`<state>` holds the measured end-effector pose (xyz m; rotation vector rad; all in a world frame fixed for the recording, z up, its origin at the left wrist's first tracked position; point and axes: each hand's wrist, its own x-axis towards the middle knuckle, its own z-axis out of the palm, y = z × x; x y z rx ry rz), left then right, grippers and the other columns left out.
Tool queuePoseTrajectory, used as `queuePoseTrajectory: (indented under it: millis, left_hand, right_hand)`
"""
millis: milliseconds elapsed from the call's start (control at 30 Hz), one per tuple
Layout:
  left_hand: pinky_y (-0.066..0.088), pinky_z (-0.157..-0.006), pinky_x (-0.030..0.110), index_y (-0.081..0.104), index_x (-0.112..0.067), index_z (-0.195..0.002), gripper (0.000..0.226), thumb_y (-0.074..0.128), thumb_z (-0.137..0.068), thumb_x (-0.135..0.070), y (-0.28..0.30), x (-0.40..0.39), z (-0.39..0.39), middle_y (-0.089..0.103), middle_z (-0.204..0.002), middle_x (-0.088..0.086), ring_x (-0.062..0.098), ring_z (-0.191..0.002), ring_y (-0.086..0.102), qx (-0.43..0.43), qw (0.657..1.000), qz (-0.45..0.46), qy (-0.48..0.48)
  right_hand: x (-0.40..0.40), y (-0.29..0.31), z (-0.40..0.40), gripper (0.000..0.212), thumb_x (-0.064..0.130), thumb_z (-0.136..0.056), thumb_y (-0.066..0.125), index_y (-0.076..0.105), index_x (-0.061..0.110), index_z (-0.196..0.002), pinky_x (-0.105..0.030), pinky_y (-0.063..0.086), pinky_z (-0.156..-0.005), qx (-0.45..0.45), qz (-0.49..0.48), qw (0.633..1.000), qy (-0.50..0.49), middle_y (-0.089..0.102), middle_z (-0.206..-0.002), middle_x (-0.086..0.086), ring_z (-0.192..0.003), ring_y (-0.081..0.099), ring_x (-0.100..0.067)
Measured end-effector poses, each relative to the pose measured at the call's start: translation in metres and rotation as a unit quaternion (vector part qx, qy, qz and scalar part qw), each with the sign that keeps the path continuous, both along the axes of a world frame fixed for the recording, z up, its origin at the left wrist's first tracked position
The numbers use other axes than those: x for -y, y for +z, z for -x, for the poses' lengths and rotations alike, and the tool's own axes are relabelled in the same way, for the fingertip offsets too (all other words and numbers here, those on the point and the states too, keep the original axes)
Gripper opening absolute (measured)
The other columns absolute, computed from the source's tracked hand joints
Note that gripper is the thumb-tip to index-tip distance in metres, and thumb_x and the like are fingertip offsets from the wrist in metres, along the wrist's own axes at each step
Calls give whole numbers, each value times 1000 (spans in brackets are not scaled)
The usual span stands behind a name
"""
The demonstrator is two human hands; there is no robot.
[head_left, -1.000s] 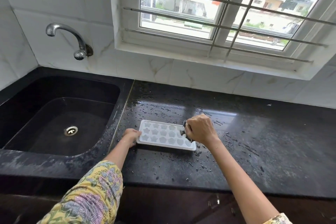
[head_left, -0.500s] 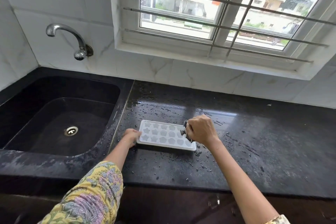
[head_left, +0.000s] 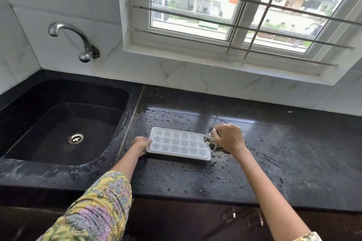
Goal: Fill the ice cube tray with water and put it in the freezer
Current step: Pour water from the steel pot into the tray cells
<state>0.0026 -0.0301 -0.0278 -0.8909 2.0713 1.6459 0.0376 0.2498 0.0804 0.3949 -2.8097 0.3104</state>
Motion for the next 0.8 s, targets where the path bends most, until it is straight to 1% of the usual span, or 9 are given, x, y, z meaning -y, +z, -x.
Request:
queuePoseTrajectory:
  millis: [100, 167, 267, 333, 400, 467, 600, 733, 800]
  left_hand:
    - [43, -91, 36, 59, 0, -116, 29, 57, -92, -16, 1, 0, -1, 58, -129, 14, 29, -121, 53, 0, 1000, -1, 0]
    - [42, -87, 34, 59, 0, -115, 28, 56, -92, -15, 0, -1, -1, 58, -129, 14, 29, -121, 53, -2, 1000, -3, 2]
    - [41, -84, 33, 59, -6, -102, 12, 55, -92, -13, -1, -1, 0, 58, -129, 15, 29, -121, 53, -2, 1000, -1, 7]
    - [43, -89, 35, 59, -7, -102, 12, 55, -92, -13, -4, -1, 2, 57, -130, 15, 29, -121, 52, -8, 1000, -3, 10]
    - [45, -95, 37, 61, -7, -104, 15, 56, -92, -15, -5, -1, 2, 57, -129, 15, 29, -120, 53, -15, 1000, 2, 15]
    - [45, -97, 37, 59, -12, -88, 6, 57, -91, -16, -8, -1, 3, 59, -127, 14, 27, -113, 55, -19, 1000, 8, 20]
    - [46, -97, 36, 51, -15, -68, 24, 59, -90, -17, -13, 1, 5, 61, -125, 14, 23, -97, 52, -31, 999, 11, 34]
    - [46, -97, 36, 50, -16, -66, 26, 59, -90, -17, -14, 1, 5, 61, -124, 14, 22, -97, 52, -33, 999, 16, 36]
    - [46, -97, 36, 53, -14, -71, 21, 59, -90, -18, -12, 1, 4, 61, -124, 14, 24, -99, 53, -29, 999, 18, 31]
  right_hand:
    - [2, -4, 2, 30, 13, -74, 51, 46, 15, -43, -28, 47, -41, 1, -57, 998, 14, 39, -39, 2, -37, 38, -11]
    - [5, -4, 3, 32, 11, -74, 54, 43, 17, -44, -30, 48, -41, -10, -90, 996, 22, 40, -39, 1, -37, 39, -13]
    - [11, -4, 3, 35, 12, -75, 52, 38, 19, -44, -28, 46, -38, -11, -126, 991, 32, 37, -39, 2, -37, 36, -12]
    - [13, -5, 3, 33, 16, -76, 44, 38, 18, -44, -28, 45, -38, -7, -144, 989, 39, 37, -39, 3, -37, 36, -12]
    - [16, -4, 3, 32, 20, -75, 34, 39, 18, -43, -29, 46, -39, -8, -153, 987, 40, 37, -39, 2, -37, 37, -14]
    - [18, -2, 3, 30, 19, -72, 38, 37, 19, -41, -29, 43, -40, -17, -161, 986, 46, 35, -38, 4, -35, 36, -15]
    - [20, 3, 2, 34, 13, -69, 52, 35, 19, -40, -27, 43, -43, -28, -170, 983, 64, 33, -38, 5, -32, 34, -14]
    - [21, 4, 3, 33, 13, -71, 49, 36, 18, -42, -29, 47, -44, -35, -168, 983, 71, 34, -38, 5, -33, 34, -14]
    - [23, 5, 3, 31, 14, -71, 45, 36, 18, -42, -29, 48, -44, -34, -164, 983, 77, 33, -38, 4, -33, 33, -14]
